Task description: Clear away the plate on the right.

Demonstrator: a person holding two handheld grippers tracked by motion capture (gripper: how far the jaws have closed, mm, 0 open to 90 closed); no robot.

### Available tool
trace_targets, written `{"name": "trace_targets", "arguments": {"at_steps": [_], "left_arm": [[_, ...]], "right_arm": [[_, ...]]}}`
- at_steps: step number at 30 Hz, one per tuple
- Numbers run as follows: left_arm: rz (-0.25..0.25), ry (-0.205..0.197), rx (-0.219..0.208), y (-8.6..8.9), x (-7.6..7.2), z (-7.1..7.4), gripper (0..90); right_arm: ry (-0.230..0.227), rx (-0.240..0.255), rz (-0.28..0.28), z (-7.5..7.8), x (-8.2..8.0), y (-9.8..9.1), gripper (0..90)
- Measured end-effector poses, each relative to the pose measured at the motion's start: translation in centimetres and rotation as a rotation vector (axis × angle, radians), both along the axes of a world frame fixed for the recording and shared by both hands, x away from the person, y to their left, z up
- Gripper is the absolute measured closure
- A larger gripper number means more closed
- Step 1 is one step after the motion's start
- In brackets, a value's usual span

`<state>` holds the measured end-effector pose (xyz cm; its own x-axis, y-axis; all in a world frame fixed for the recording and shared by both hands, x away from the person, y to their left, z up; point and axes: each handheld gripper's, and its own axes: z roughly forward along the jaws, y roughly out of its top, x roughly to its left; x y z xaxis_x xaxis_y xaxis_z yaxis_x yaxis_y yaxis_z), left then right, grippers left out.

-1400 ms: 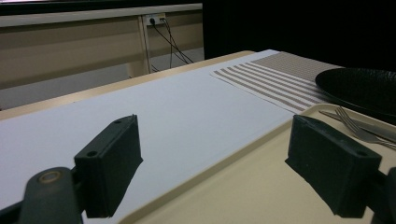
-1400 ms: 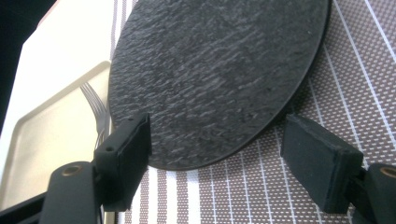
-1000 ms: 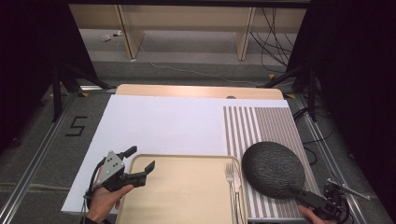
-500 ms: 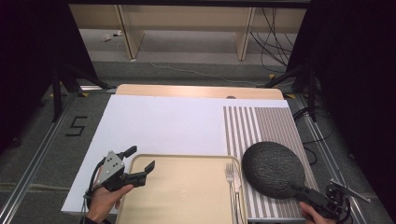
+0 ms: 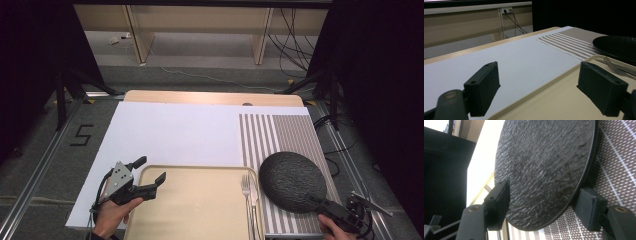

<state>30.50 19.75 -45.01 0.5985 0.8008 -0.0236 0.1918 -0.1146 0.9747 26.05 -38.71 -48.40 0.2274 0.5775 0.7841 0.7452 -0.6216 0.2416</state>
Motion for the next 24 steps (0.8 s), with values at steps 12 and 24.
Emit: {"name": "trace_targets", "arguments": {"at_steps": [12,24], "left_arm": [[0.0,0.001,0.0,0.01,0.03,-0.01,17.0],[-0.001,0.001,-0.002,0.02,0.05,-0.01,17.0]], "right_arm": [[0.009,0.026,-0.024,-0.42,0.17,-0.18,41.2],[0.011,0.096,-0.08,-0.92,0.29,-0.37,46.4]]}}
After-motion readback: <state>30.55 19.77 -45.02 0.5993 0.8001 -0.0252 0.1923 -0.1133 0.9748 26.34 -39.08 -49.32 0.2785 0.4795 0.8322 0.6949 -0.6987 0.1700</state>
